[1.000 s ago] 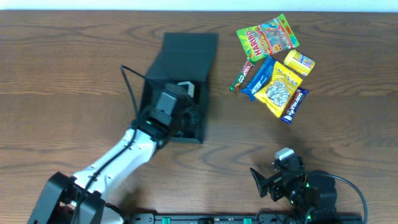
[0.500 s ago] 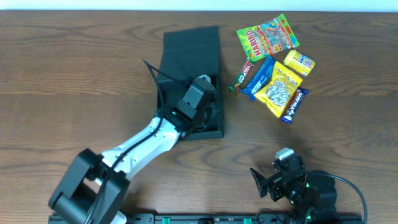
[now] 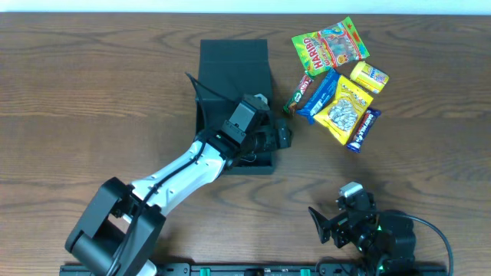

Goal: Pack container

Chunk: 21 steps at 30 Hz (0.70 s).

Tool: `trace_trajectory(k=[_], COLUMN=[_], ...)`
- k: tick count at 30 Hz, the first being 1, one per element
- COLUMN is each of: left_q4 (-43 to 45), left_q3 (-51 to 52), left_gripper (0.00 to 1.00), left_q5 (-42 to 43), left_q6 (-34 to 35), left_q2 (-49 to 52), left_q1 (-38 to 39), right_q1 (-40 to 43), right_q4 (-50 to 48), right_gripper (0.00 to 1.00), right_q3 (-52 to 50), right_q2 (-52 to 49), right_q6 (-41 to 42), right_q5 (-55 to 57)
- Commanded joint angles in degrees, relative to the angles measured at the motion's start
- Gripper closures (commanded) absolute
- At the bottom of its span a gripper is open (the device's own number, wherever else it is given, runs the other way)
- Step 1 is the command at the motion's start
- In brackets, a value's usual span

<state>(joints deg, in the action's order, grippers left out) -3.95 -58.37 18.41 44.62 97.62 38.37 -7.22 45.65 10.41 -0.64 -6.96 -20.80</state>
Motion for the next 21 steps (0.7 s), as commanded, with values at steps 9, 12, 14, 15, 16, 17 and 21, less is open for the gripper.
trace_trajectory(k=[9, 12, 14, 15, 16, 17, 21], left_q4=[-22.6, -31.2, -34.7, -35.6, -36.5, -37.0, -37.9], left_q3=[-5.3, -5.3, -5.3, -5.2, -5.0, -4.8, -3.7], left_gripper=[0.04, 0.04, 0.05, 0.05, 0.04, 0.05, 0.04], left_q5=[-22.0, -34.7, -38.3, -38.5, -38.5, -38.5, -38.4], left_q6=[-25.4, -28.9, -31.8, -33.4, -34.7, -34.9, -34.9], left_q2=[-25.1, -28.5, -28.5, -28.2, -27.6, -26.8, -21.4], left_q1=[0.0, -0.4, -0.9, -1.2, -1.6, -2.0, -3.7], right_q1=[-0.3, -0.3, -0.3, -0.3, -0.3, -0.3, -0.3], right_q4=[0.1, 0.1, 0.1, 0.1, 0.1, 0.1, 0.1], right_gripper=[0.01, 0.01, 0.01, 0.01, 0.01, 0.01, 0.01], right_q3=[-0.3, -0.2, -0.2, -0.2, -0.2, -0.2, -0.2], right_q2=[0.3, 0.3, 0.3, 0.3, 0.3, 0.3, 0.3], right_q6=[-0.8, -0.8, -0.8, -0.8, -0.8, -0.8, -0.8], right_q5=[-0.4, -0.4, -0.4, -0.4, -0.4, -0.4, -0.4])
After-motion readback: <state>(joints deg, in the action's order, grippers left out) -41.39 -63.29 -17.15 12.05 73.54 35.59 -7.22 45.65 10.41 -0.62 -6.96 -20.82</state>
